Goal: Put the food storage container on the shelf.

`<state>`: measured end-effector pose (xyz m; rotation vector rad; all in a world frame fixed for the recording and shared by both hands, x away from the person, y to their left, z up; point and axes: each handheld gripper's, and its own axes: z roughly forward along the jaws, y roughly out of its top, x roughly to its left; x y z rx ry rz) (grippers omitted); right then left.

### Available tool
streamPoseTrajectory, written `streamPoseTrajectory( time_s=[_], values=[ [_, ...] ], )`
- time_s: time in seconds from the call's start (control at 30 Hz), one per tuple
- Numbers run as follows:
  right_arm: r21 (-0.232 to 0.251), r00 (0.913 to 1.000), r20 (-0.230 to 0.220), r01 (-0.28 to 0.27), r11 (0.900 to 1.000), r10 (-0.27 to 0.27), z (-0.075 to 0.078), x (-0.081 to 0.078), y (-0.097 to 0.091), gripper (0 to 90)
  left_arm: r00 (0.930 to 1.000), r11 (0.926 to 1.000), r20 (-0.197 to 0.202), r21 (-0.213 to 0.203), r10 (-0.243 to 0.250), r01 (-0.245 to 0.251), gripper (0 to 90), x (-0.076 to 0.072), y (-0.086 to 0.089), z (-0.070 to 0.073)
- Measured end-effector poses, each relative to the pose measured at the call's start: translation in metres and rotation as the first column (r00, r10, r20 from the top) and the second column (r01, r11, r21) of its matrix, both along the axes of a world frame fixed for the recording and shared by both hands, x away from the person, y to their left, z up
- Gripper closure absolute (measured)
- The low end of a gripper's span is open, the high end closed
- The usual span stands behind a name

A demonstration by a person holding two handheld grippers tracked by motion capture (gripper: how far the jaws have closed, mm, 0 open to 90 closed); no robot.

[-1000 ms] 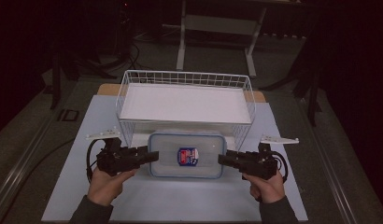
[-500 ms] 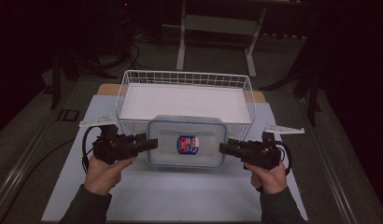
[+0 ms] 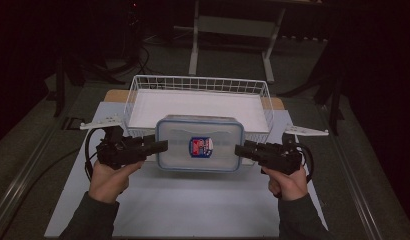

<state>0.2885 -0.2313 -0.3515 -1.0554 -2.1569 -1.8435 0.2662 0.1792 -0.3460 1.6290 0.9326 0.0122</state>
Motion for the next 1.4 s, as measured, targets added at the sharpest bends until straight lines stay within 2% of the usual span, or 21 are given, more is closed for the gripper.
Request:
streamPoseTrajectory(
  time_s=[0.33, 0.57, 0.7, 0.93, 1.2, 1.23, 1.4],
  values=[
    [0.017, 0.9996, 0.027, 0.011, 0.9998, -0.011, 0.015, 0.009, -0.002, 55.2, 0.9988, 1.0000, 0.050, 0.006, 0.003, -0.004, 51.7, 0.009, -0.003, 0.017],
    [0.023, 0.9994, 0.031, 0.016, 0.9996, -0.017, 0.023, 0.016, -0.003, 55.2, 0.9982, 0.9999, 0.060, -0.003, 0.011, -0.011, 51.6, 0.017, -0.003, 0.025],
    [0.039, 0.9997, 0.018, 0.016, 0.9991, -0.017, 0.026, 0.028, -0.002, 55.2, 0.9978, 0.9998, 0.063, 0.001, 0.021, -0.021, 51.6, 0.024, -0.003, 0.031],
    [0.039, 0.9996, 0.001, 0.030, 0.9988, -0.030, 0.030, 0.042, 0.001, 54.5, 0.9979, 0.9991, 0.050, -0.002, 0.041, -0.041, 51.4, 0.039, -0.002, 0.036],
    [0.021, 0.9984, -0.029, 0.049, 0.9986, -0.049, 0.031, 0.059, 0.005, 53.7, 0.9979, 0.9978, 0.004, -0.017, 0.064, -0.064, 51.4, 0.058, -0.001, 0.031],
    [0.020, 0.9977, -0.042, 0.055, 0.9983, -0.054, 0.030, 0.065, 0.006, 53.5, 0.9979, 0.9978, 0.000, -0.015, 0.065, -0.065, 51.4, 0.060, -0.001, 0.031],
    [0.015, 0.9959, -0.062, 0.067, 0.9976, -0.066, 0.028, 0.073, 0.007, 52.9, 0.9969, 0.9970, -0.017, -0.011, 0.076, -0.077, 51.4, 0.069, -0.002, 0.030]
  ],
)
